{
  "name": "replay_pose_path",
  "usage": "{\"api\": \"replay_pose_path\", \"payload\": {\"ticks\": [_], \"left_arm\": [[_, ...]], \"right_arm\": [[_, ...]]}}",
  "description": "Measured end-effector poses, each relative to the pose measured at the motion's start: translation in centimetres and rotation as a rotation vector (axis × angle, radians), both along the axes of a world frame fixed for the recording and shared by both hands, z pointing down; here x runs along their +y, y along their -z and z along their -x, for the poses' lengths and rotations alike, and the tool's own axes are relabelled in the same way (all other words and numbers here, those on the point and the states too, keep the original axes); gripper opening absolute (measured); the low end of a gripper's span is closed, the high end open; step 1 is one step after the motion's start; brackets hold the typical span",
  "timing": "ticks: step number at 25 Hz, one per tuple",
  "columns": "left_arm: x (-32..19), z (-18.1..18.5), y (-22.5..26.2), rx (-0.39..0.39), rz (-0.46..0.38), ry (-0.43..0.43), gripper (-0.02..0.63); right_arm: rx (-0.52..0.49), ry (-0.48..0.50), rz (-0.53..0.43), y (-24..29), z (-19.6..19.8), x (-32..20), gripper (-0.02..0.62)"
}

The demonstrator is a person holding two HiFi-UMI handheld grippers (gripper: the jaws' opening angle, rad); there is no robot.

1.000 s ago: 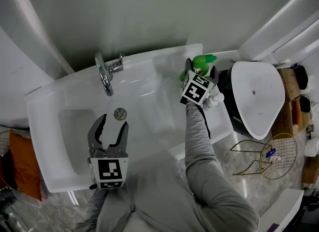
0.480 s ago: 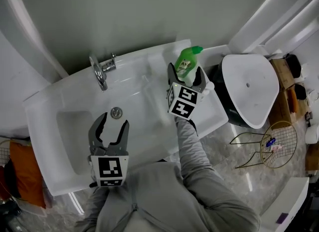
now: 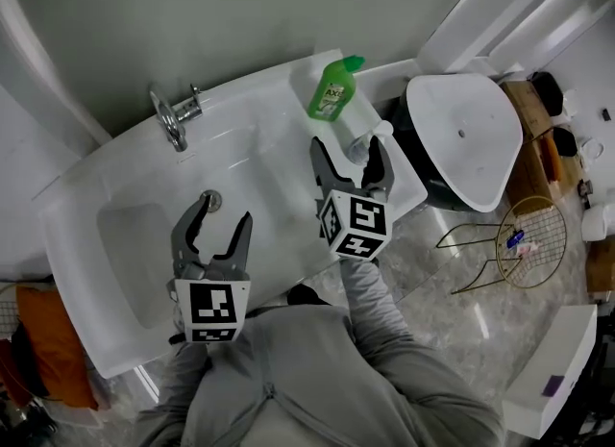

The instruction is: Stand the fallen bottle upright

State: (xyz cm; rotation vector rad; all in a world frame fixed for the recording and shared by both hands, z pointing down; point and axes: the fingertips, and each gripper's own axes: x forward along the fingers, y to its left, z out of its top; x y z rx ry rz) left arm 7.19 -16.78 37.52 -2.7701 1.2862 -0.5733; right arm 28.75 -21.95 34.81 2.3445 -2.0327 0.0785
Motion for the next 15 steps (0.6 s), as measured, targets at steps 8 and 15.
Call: {"api": "replay_pose_path", "payload": {"ticks": [8,15], "left_arm": [[0.6,-3.3,0.0,0.037,0.018,-0.100,0.298],[0.3,-6.2,0.4,0.086,0.026,-0.162,0.298]], "right_arm": [[0.012,-0.041,-0.051,1.4,-2.7,5.3,0.449],[0.014,-0.089,-0.029,1.5,-5.3,8.7,0.449]]}}
